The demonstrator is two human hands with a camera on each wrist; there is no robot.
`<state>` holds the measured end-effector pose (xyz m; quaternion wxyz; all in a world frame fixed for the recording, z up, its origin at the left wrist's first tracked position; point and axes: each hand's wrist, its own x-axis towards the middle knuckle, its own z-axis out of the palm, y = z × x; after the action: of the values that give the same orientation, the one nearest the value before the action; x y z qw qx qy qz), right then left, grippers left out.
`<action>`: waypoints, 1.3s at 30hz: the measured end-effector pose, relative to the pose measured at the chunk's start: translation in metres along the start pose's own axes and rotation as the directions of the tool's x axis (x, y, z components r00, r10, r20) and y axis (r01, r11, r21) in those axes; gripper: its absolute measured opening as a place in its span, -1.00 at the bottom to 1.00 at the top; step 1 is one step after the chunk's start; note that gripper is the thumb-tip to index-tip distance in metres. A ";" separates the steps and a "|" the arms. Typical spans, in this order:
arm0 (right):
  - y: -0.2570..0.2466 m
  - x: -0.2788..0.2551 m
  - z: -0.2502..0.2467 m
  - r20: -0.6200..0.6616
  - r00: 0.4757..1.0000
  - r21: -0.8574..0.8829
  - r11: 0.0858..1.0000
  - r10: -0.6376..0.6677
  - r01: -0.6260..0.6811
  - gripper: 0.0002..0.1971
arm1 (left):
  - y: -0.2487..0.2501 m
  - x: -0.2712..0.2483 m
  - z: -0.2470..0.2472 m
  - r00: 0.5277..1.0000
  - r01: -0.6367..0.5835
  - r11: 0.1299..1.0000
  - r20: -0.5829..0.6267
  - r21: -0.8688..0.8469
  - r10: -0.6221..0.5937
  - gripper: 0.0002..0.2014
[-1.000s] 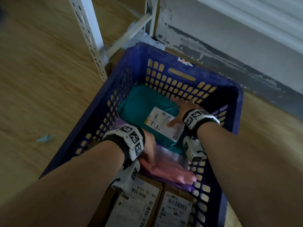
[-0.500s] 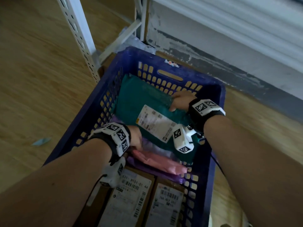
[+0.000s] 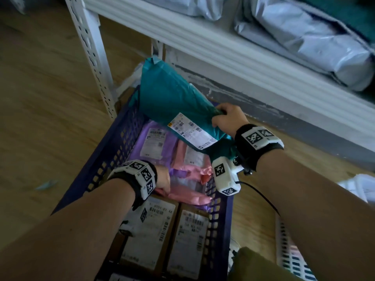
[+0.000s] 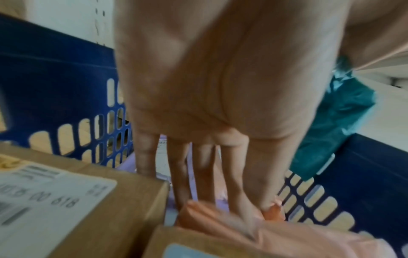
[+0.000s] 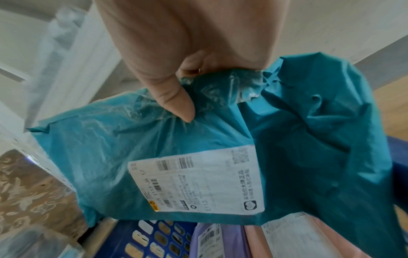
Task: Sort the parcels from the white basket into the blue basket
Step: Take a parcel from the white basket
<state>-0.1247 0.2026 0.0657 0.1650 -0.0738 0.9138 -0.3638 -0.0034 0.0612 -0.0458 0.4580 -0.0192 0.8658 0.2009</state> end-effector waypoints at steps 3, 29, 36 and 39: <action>0.002 -0.014 -0.002 -0.047 0.999 0.090 0.996 0.024 -0.020 -0.72 | 0.003 -0.011 -0.005 0.991 0.005 0.999 -0.131 -0.053 -0.012 -0.68; 0.028 -0.019 0.006 -0.073 0.988 0.207 0.971 0.139 -0.121 -0.60 | 0.025 0.014 0.025 0.989 -0.033 0.998 -0.145 0.048 0.039 -0.82; 0.027 -0.017 0.010 -0.059 0.987 0.203 0.970 0.150 -0.135 -0.59 | 0.027 0.009 0.015 0.968 -0.046 0.994 -0.249 -0.095 0.020 -0.87; 0.025 -0.018 0.007 -0.067 0.986 0.213 0.968 0.152 -0.134 -0.61 | 0.024 0.009 0.012 0.961 -0.039 0.989 -0.278 -0.145 -0.003 -0.80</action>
<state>-0.1057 0.2203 0.0481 0.1595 0.0251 0.8798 -0.4471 -0.0041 0.0887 -0.0509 0.3277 -0.0736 0.9040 0.2645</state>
